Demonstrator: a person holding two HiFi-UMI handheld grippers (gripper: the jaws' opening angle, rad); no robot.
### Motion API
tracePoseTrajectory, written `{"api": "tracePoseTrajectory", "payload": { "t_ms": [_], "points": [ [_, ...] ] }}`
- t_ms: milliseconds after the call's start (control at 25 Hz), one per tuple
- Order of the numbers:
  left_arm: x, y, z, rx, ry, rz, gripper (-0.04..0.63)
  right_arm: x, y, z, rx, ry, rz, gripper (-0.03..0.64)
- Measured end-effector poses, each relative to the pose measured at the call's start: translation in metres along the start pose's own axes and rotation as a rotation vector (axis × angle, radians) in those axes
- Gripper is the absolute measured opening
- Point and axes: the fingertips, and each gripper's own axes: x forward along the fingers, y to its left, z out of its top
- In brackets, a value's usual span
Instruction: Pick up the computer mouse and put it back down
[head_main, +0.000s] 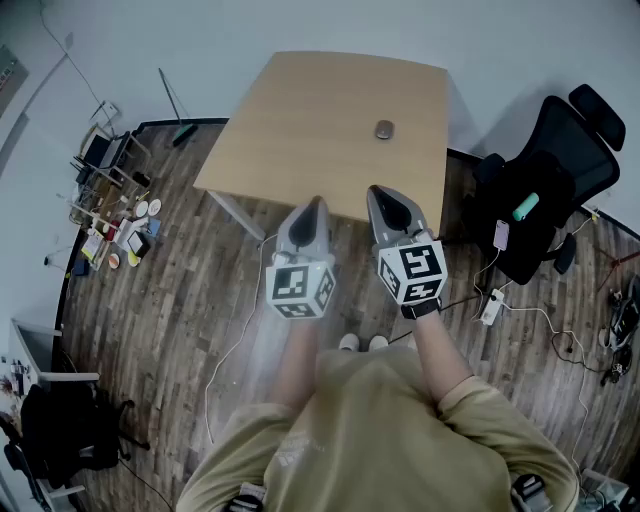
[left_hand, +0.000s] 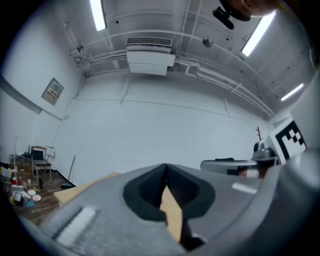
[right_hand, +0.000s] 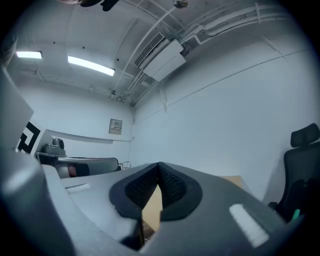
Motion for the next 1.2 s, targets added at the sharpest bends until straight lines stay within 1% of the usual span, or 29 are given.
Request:
{"api": "tracePoseTrajectory", "payload": {
  "t_ms": [120, 240, 360, 480, 600, 760, 920, 1000, 1080, 1200],
  "points": [
    [-0.006, -0.010, -0.008, -0.008, 0.017, 0.003, 0.000, -0.012, -0.009, -0.009, 0.023, 0.006, -0.011, 0.003],
    [-0.017, -0.009, -0.018, -0.021, 0.028, 0.029, 0.000, -0.017, -0.013, -0.025, 0.056, 0.025, -0.016, 0.003],
    [-0.026, 0.004, -0.032, -0.043, 0.047, 0.059, 0.000, -0.014, -0.001, -0.042, 0.093, 0.048, 0.011, 0.003],
    [-0.022, 0.018, -0.038, -0.062, 0.054, 0.053, 0.000, -0.001, 0.015, -0.048, 0.130, 0.041, 0.048, 0.003],
    [-0.002, 0.033, -0.040, -0.075, 0.039, 0.028, 0.000, 0.021, 0.018, -0.050, 0.109, 0.047, 0.053, 0.003],
    [0.037, 0.061, -0.045, -0.093, 0.030, -0.029, 0.000, 0.067, 0.008, -0.058, 0.098, 0.063, 0.013, 0.003],
    [0.085, 0.113, -0.039, -0.105, 0.028, -0.084, 0.000, 0.135, 0.008, -0.061, 0.085, 0.070, -0.017, 0.003],
    [0.113, 0.141, -0.035, -0.100, 0.025, -0.114, 0.000, 0.172, 0.008, -0.060, 0.083, 0.061, -0.030, 0.003],
    [0.139, 0.165, -0.035, -0.097, 0.032, -0.152, 0.000, 0.206, 0.006, -0.063, 0.091, 0.060, -0.057, 0.003],
    [0.170, 0.186, -0.043, -0.098, 0.064, -0.219, 0.000, 0.240, -0.005, -0.073, 0.110, 0.074, -0.125, 0.003]
  ]
}}
